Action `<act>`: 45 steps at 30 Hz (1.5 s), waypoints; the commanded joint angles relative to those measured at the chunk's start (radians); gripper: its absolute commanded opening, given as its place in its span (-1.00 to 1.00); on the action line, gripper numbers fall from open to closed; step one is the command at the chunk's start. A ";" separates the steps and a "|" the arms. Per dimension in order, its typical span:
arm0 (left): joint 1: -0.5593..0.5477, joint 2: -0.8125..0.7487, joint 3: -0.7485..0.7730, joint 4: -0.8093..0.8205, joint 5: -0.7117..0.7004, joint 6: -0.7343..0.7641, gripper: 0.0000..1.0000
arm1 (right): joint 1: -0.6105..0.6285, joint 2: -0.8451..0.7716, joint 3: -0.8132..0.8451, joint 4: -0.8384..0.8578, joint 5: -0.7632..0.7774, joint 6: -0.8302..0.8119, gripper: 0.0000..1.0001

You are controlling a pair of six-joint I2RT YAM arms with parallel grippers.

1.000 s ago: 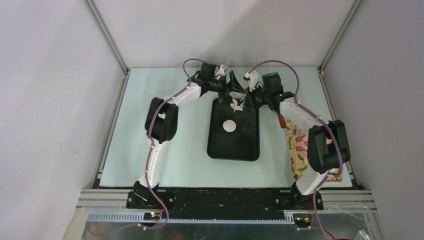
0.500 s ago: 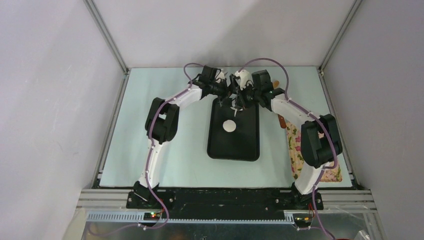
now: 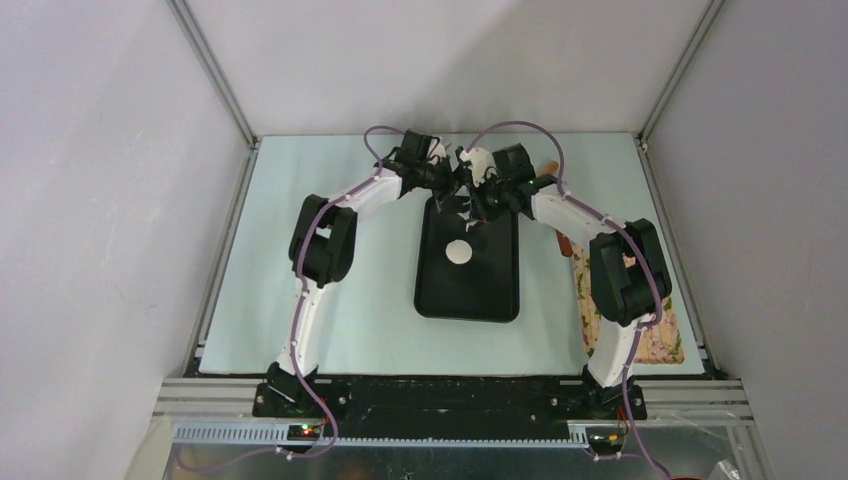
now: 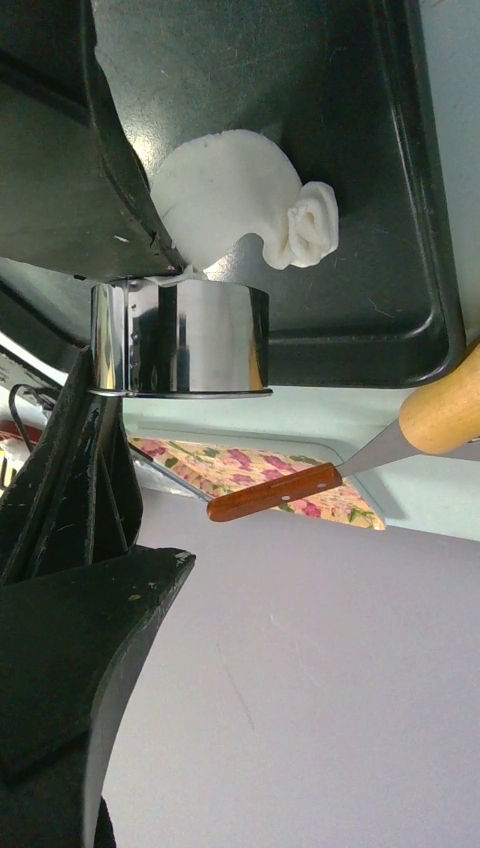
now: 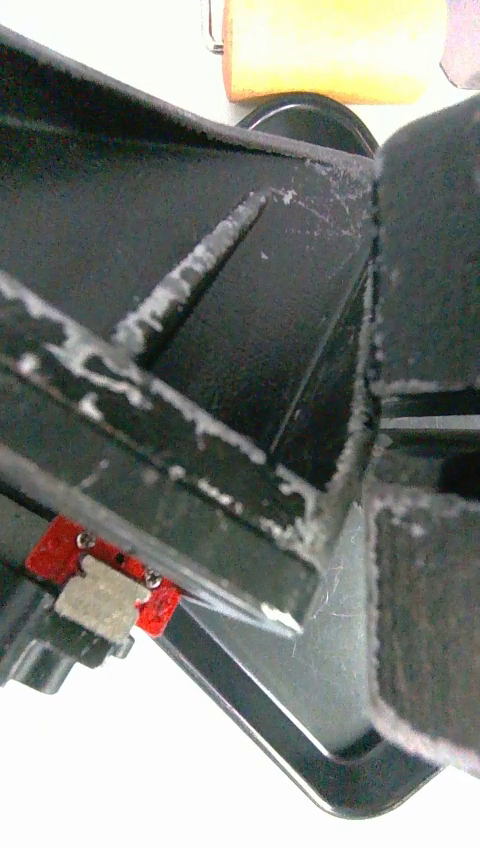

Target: Roll out the dumpling wrappers from the dough

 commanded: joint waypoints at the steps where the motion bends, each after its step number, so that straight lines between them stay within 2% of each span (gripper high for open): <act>1: -0.036 -0.116 -0.004 0.028 0.110 0.005 0.94 | -0.010 0.032 0.045 -0.021 0.062 -0.047 -1.00; 16: -0.035 -0.130 -0.008 0.036 0.122 -0.004 0.94 | -0.070 0.011 0.052 -0.069 0.061 -0.066 -1.00; 23: -0.035 -0.128 -0.018 0.037 0.122 -0.004 0.94 | -0.089 -0.058 0.054 -0.021 -0.073 0.047 -1.00; 30: -0.038 -0.133 -0.026 0.048 0.128 -0.012 0.94 | -0.083 -0.029 0.082 0.013 -0.149 0.161 -1.00; 45: -0.038 -0.135 -0.044 0.051 0.100 0.016 0.94 | -0.073 -0.150 0.010 0.090 0.001 0.190 -1.00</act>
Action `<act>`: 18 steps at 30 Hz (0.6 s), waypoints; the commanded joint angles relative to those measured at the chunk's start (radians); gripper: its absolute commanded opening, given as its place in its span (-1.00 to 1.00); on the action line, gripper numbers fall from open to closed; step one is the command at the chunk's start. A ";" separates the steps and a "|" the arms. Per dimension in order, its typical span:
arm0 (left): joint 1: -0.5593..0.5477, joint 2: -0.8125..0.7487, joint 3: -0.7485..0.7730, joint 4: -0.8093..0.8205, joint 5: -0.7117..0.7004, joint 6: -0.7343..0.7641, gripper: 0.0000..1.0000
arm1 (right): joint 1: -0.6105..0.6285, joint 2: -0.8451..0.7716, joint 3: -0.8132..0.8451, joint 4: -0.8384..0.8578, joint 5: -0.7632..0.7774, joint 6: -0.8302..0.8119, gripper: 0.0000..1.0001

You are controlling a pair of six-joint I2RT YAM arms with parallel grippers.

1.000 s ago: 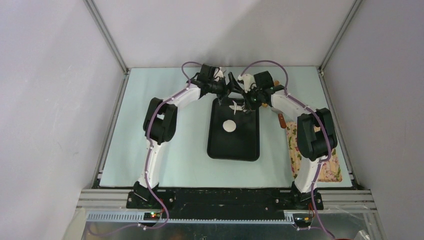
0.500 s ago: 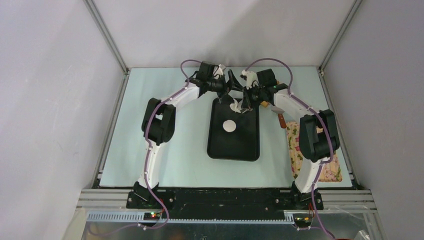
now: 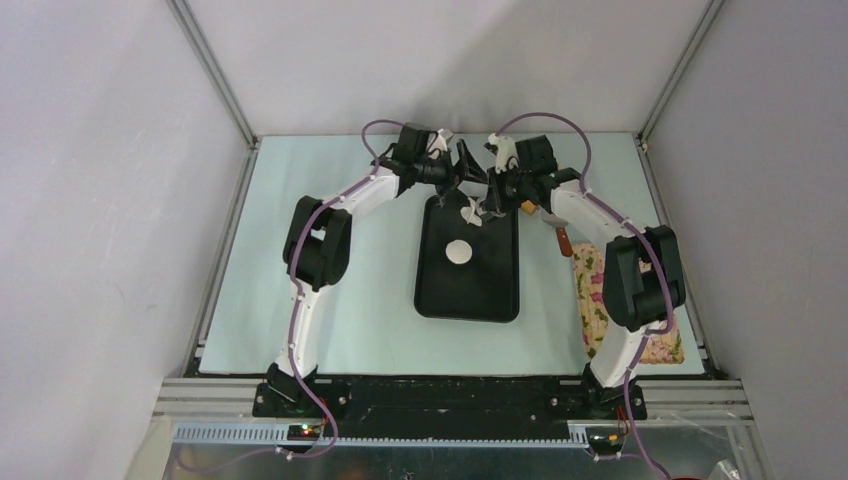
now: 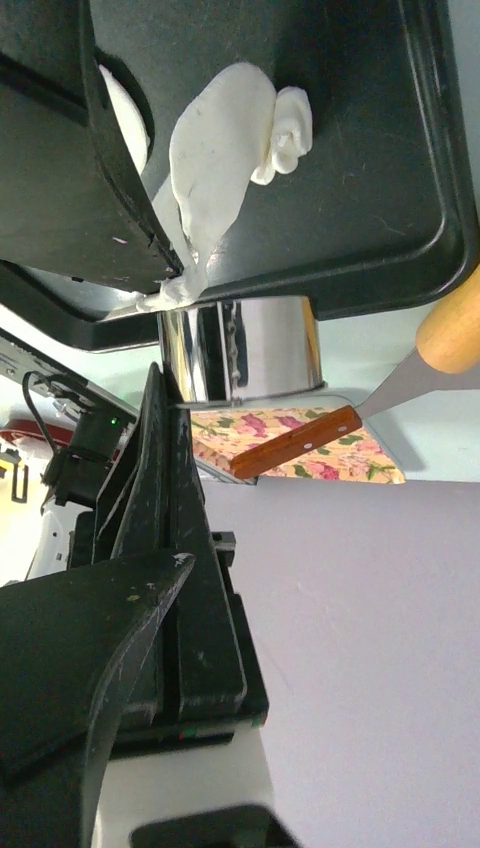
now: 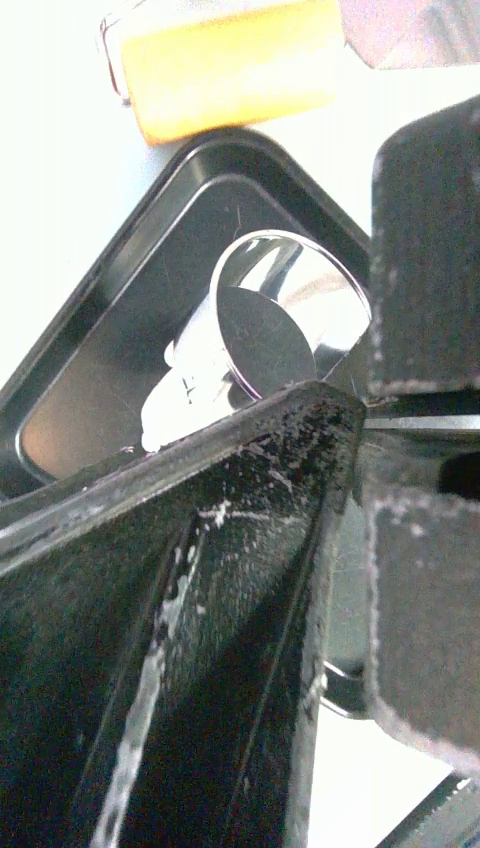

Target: Roll out the dumpling wrappers from the dough

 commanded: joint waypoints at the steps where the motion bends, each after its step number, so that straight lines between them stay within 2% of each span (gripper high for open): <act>1: -0.036 -0.077 -0.017 -0.005 0.052 0.031 0.94 | 0.022 -0.109 -0.003 0.142 0.094 0.005 -1.00; 9: -0.045 -0.074 -0.020 -0.005 0.051 0.028 0.96 | 0.052 -0.114 -0.003 0.158 0.064 -0.003 -1.00; 18: -0.058 -0.097 -0.029 -0.005 0.065 0.024 0.96 | 0.072 -0.018 0.055 0.119 0.024 -0.010 -1.00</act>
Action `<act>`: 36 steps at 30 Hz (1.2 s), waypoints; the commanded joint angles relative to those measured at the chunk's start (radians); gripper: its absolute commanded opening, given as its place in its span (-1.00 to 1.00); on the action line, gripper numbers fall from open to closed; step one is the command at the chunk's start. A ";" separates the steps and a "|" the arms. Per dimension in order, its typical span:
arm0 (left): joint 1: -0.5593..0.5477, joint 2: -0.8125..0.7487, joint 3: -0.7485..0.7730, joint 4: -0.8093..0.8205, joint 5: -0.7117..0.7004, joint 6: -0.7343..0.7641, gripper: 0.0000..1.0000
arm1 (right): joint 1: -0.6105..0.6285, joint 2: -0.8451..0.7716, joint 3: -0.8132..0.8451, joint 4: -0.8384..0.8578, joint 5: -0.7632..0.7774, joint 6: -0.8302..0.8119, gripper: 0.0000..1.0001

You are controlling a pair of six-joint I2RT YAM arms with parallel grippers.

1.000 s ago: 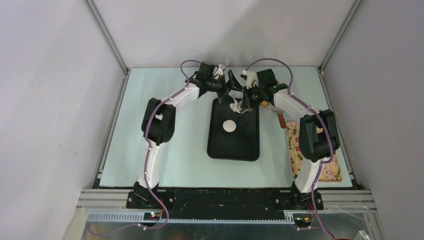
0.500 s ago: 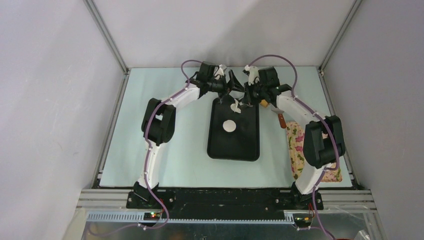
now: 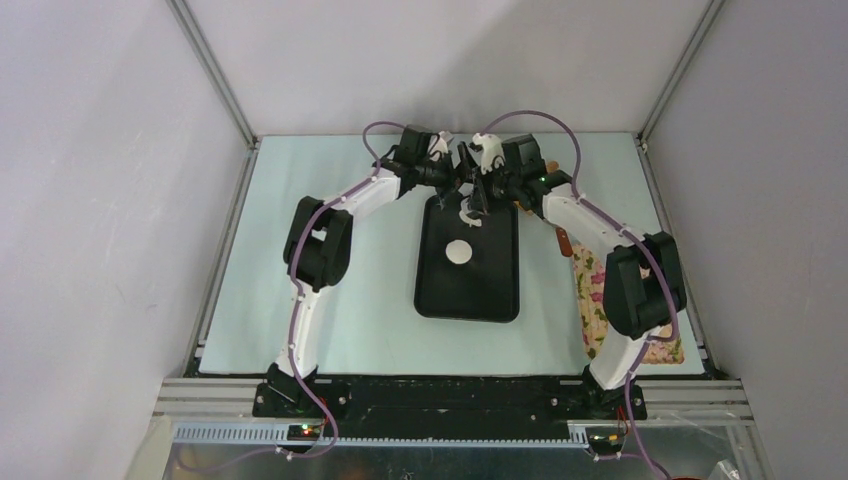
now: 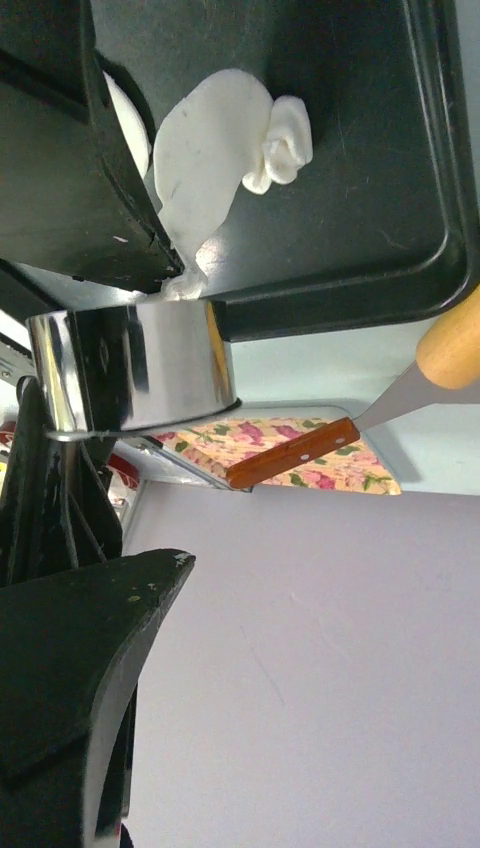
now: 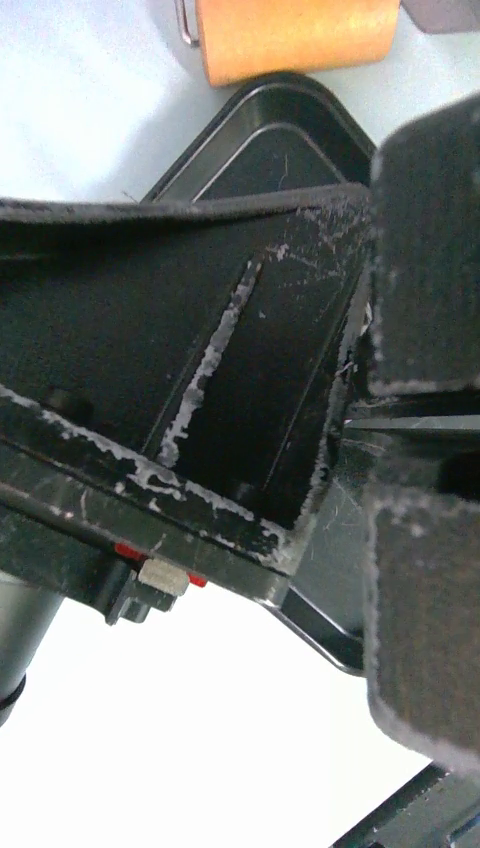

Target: Roll out the dumpling wrappers from the dough

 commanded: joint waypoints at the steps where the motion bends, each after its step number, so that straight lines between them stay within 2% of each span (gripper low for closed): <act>1: -0.046 -0.094 -0.015 -0.008 0.076 0.023 0.96 | -0.004 0.067 0.075 0.047 -0.006 -0.021 -1.00; 11: -0.043 -0.102 0.004 -0.008 0.095 0.017 0.96 | -0.056 0.087 0.070 -0.062 -0.020 -0.091 -1.00; 21: -0.037 -0.105 0.018 -0.009 0.103 0.006 0.96 | -0.098 0.079 0.045 -0.076 0.009 -0.136 -1.00; 31: -0.049 -0.113 -0.016 -0.003 0.104 0.003 0.97 | -0.100 0.051 0.099 -0.034 -0.119 -0.012 -1.00; 36: -0.055 -0.115 -0.030 0.010 0.110 -0.011 0.97 | -0.098 0.052 0.070 0.021 -0.192 0.058 -1.00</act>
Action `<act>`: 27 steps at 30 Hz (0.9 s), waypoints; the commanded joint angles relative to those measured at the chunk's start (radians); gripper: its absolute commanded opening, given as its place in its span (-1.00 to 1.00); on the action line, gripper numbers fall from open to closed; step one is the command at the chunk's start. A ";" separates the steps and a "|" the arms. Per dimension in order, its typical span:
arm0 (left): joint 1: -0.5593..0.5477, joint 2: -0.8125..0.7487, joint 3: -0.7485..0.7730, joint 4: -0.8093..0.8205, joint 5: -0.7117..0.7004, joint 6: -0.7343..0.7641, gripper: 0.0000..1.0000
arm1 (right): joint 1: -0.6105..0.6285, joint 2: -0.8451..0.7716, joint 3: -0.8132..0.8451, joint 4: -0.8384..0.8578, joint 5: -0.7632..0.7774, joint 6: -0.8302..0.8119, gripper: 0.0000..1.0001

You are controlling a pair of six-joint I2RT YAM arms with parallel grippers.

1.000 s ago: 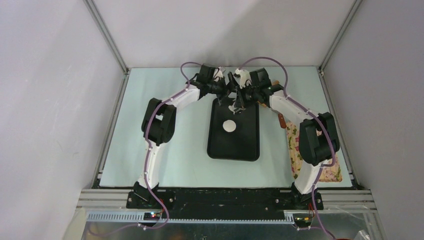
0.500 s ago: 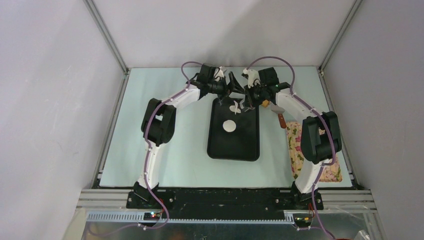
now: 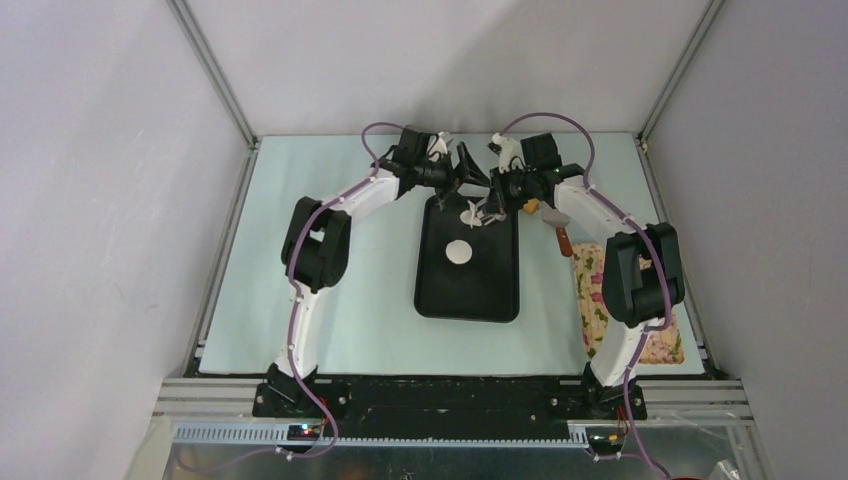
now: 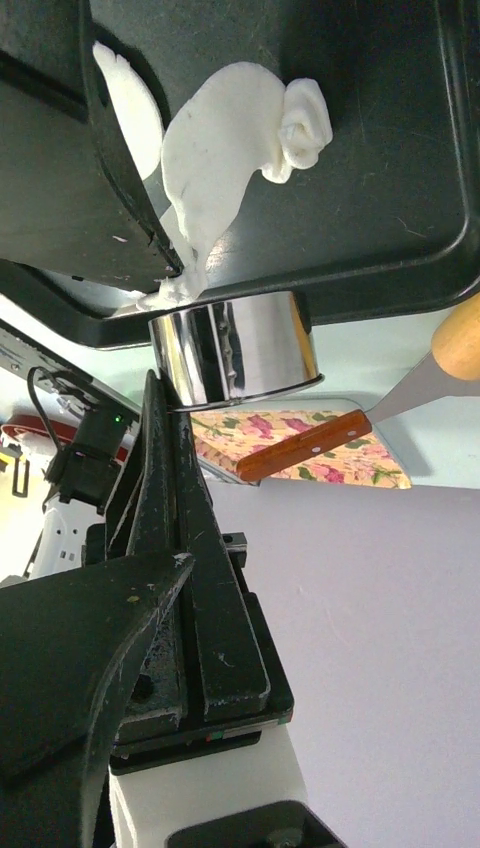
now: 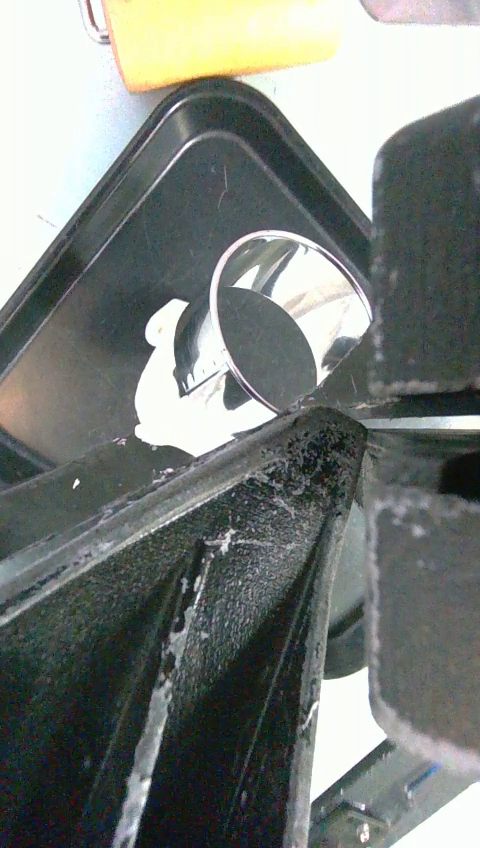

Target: Roll out the dumpling wrappers from the dough

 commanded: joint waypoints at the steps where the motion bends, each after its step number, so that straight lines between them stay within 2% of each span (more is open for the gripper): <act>1: -0.056 -0.100 -0.015 0.019 0.109 -0.010 0.97 | 0.007 -0.030 0.016 0.162 -0.084 0.099 -1.00; 9: -0.043 -0.098 -0.053 0.144 0.134 -0.104 0.98 | -0.010 -0.096 -0.063 0.258 -0.104 0.162 -1.00; 18: -0.038 -0.098 -0.098 0.185 0.136 -0.132 0.99 | -0.008 -0.131 -0.099 0.291 -0.122 0.140 -1.00; 27: -0.048 -0.117 -0.114 0.202 0.147 -0.156 0.99 | 0.033 -0.111 -0.097 0.245 -0.094 0.071 -1.00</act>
